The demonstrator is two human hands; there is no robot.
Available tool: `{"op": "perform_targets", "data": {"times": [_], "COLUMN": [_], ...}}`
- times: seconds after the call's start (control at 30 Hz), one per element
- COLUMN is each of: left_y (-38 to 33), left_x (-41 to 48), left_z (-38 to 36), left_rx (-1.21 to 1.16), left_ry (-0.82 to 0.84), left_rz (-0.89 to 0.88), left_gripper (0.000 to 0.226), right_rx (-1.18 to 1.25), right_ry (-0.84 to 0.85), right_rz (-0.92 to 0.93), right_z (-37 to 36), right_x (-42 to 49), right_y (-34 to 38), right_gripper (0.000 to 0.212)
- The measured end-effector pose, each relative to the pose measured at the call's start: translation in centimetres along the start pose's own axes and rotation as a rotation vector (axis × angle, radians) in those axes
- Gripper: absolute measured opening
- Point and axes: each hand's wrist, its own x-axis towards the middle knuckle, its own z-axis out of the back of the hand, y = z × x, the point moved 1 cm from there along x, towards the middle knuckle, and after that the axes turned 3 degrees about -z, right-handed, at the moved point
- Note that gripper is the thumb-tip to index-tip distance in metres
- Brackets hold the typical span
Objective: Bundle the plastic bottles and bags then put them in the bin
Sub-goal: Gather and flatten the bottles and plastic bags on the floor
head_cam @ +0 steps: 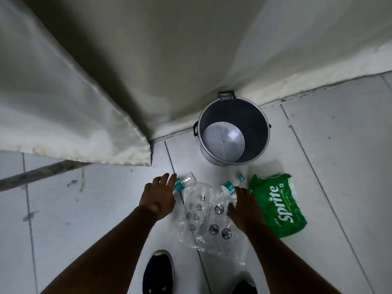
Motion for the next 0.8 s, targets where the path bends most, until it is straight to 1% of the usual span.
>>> {"op": "perform_targets", "data": {"times": [0.1, 0.13, 0.2, 0.27, 0.33, 0.4, 0.47, 0.57, 0.63, 0.73, 0.8], "left_y": [0.4, 0.6, 0.9, 1.1, 1.3, 1.5, 1.7, 2.1, 2.3, 2.2, 1.4], "left_x": [3.1, 4.0, 5.8, 7.2, 8.5, 9.3, 9.7, 9.4, 8.3, 5.4, 3.1], "left_z": [-3.4, -4.3, -6.5, -7.9, -9.1, -9.9, -10.4, -10.7, -10.1, -8.3, -6.7], "left_rx": [-0.031, -0.037, -0.040, -0.039, -0.064, -0.080, -0.079, -0.116, -0.131, -0.119, -0.095], "left_ry": [0.039, 0.050, 0.069, 0.068, 0.065, 0.071, 0.091, 0.061, 0.040, 0.003, -0.034], "left_rz": [0.055, 0.067, 0.088, 0.094, 0.102, 0.112, 0.117, 0.122, 0.126, 0.117, 0.068], "left_gripper": [0.075, 0.076, 0.077, 0.076, 0.073, 0.072, 0.072, 0.065, 0.063, 0.064, 0.067], "right_rx": [0.293, 0.372, 0.485, 0.535, 0.554, 0.557, 0.573, 0.619, 0.637, 0.653, 0.688], "right_ry": [-0.070, -0.061, -0.068, -0.094, -0.104, -0.092, -0.088, -0.091, -0.095, -0.095, -0.098], "right_rz": [-0.263, -0.363, -0.493, -0.552, -0.582, -0.598, -0.611, -0.622, -0.625, -0.634, -0.637], "right_z": [-3.1, -3.5, -5.2, -6.1, -7.1, -8.1, -8.7, -9.3, -8.6, -6.5, -4.9], "right_x": [3.7, 4.8, 7.0, 8.5, 10.0, 11.1, 11.7, 11.9, 10.9, 8.2, 6.0], "right_y": [-0.2, 0.0, -0.4, -0.6, -1.0, -1.2, -1.2, -1.3, -0.9, -1.0, -1.6], "right_gripper": [0.057, 0.059, 0.067, 0.076, 0.083, 0.084, 0.081, 0.074, 0.069, 0.075, 0.076]}}
